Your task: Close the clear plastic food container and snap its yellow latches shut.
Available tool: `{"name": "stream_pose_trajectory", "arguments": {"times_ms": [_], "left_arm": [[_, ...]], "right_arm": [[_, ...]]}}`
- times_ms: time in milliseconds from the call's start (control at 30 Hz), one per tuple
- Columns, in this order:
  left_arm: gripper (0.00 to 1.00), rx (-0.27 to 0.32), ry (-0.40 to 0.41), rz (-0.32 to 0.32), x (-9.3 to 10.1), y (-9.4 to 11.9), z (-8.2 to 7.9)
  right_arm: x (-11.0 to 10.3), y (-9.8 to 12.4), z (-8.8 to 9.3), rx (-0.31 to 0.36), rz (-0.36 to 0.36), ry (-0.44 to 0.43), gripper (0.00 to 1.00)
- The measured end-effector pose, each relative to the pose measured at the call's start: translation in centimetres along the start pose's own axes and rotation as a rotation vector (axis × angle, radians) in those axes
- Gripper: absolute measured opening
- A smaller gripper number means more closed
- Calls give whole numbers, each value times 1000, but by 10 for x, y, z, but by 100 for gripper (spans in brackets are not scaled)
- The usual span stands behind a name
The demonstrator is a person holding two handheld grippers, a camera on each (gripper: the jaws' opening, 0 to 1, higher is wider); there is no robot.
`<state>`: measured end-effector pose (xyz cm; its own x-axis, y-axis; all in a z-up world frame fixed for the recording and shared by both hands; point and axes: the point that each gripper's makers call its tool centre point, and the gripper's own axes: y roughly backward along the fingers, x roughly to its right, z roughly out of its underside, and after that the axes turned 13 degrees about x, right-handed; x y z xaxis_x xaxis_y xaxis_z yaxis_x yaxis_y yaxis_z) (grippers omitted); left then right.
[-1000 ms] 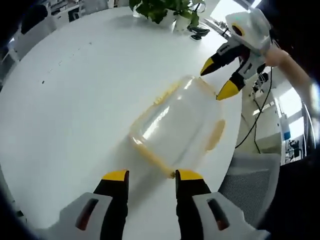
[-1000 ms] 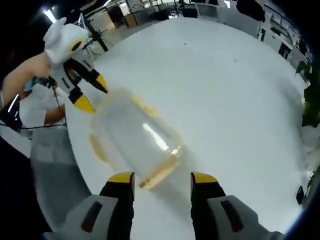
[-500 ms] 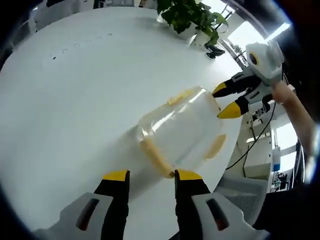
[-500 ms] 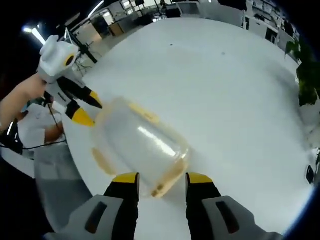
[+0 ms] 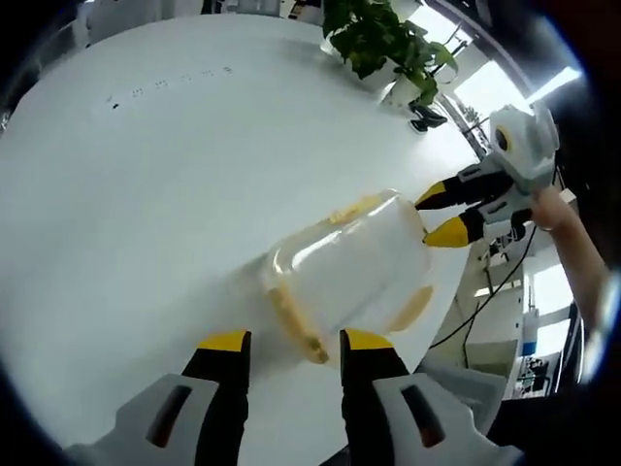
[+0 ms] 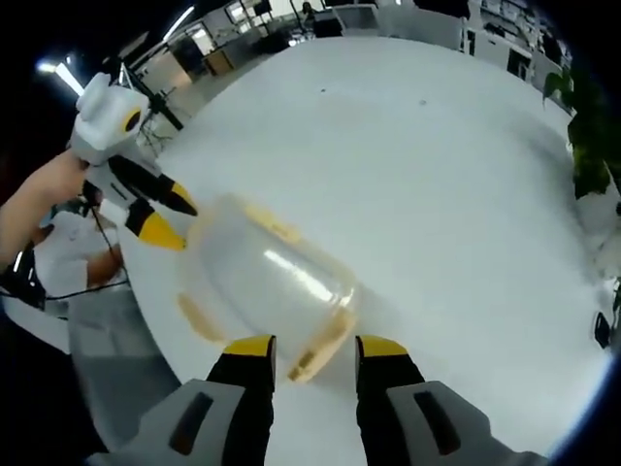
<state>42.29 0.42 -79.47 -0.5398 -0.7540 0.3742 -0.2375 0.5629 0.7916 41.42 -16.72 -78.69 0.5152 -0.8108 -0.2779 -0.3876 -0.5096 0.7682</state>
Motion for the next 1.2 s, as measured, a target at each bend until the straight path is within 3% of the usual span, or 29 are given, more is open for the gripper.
{"name": "stream_pose_trajectory", "arguments": {"times_ms": [133,267,533,700,900,1200], "left_arm": [[35,2,69,2,4,-1,-1],[36,-16,47,-34,0,-2,3],[33,-4,103,-12,3,-4,2],[21,-11,169,43,15,-5,2],[26,-5,234,57,14,-9,6],[25,-13,221,54,16,-9,6]], "right_arm": [[0,-1,0,-4,6,-8,29],[-4,-5,5,-17,3,-3,28],[-4,-6,3,-12,1,-18,27],[-5,-6,4,-10,2,-24,27],[-5,-6,4,-19,0,-29,27],[-5,-5,4,-49,13,-12,22]]}}
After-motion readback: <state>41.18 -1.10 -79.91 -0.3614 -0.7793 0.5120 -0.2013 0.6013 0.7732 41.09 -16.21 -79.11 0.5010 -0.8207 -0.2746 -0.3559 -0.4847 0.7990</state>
